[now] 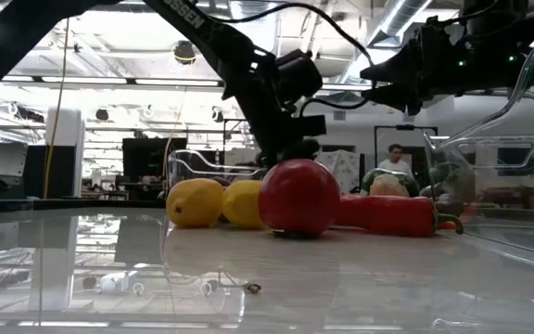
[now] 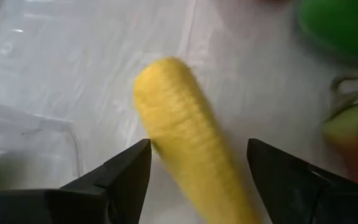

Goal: Sort produce into baskets
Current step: Put the yellow corn into the bottom transparent bin

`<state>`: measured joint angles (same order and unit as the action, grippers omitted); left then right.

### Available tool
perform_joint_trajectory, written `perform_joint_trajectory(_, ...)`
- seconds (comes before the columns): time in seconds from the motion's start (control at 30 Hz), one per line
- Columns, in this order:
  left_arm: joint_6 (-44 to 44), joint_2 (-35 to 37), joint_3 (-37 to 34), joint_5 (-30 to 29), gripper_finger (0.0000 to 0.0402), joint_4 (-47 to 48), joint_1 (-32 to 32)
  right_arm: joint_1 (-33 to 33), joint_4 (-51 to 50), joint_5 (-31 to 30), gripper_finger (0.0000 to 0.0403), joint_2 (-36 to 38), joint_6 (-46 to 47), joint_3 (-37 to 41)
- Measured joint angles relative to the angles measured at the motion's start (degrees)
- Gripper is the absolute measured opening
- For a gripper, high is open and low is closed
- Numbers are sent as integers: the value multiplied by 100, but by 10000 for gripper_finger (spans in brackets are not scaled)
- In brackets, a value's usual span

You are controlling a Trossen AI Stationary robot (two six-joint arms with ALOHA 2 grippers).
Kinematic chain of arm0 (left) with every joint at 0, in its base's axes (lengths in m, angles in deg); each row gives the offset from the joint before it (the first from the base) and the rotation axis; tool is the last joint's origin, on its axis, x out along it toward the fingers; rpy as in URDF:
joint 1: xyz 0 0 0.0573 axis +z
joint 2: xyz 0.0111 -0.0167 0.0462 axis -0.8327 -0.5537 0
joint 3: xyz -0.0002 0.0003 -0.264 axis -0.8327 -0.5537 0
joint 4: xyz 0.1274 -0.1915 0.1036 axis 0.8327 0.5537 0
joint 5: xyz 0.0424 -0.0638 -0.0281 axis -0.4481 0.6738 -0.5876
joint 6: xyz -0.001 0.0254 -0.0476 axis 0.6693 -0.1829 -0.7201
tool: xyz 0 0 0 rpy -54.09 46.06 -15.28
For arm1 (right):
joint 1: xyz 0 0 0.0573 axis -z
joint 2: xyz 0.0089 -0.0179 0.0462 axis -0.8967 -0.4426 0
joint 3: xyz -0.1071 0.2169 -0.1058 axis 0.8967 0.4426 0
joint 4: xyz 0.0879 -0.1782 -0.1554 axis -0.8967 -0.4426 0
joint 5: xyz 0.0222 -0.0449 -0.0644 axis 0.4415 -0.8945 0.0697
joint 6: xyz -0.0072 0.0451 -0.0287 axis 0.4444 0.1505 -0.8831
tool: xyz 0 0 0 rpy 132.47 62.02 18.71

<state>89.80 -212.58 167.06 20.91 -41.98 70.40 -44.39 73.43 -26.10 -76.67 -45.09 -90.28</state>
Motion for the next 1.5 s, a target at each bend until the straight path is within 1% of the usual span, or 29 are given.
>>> perform_joint_trajectory(0.1,160,-3,-4,-11,249,1,-16,81,-219,1,360,85,-4,-4)
perform_joint_trajectory(0.17,275,9,-13,-55,235,-6,-26,123,-324,0,360,104,-1,-4)
perform_joint_trajectory(0.43,350,-1,-10,54,121,101,64,144,-323,1,360,102,0,-4)
perform_joint_trajectory(0.5,442,-1,-6,185,103,171,79,144,-323,1,360,102,0,-4)
perform_joint_trajectory(0.63,584,44,-12,156,76,205,46,144,-321,1,360,102,0,-4)
perform_joint_trajectory(0.73,743,137,-30,99,66,250,33,144,-352,7,360,102,2,-4)
perform_joint_trajectory(0.8,833,251,-47,91,64,327,33,158,-544,217,360,102,2,-46)
perform_joint_trajectory(0.87,957,418,-50,24,63,318,33,183,-1051,457,360,98,0,-247)
perform_joint_trajectory(1.0,1274,832,-36,5,61,237,48,122,-2245,451,362,14,-324,-770)
perform_joint_trajectory(1.07,1409,958,-36,18,60,157,43,97,-2523,432,364,5,-448,-855)
perform_joint_trajectory(1.27,1702,1273,-32,439,61,26,-22,104,-2586,386,371,-16,-593,-885)
perform_joint_trajectory(1.37,1765,1335,-30,434,56,79,-48,96,-2655,246,371,-62,-632,-885)
perform_joint_trajectory(1.5,1559,1298,-30,382,51,87,-27,95,-2657,164,372,-140,-642,-885)
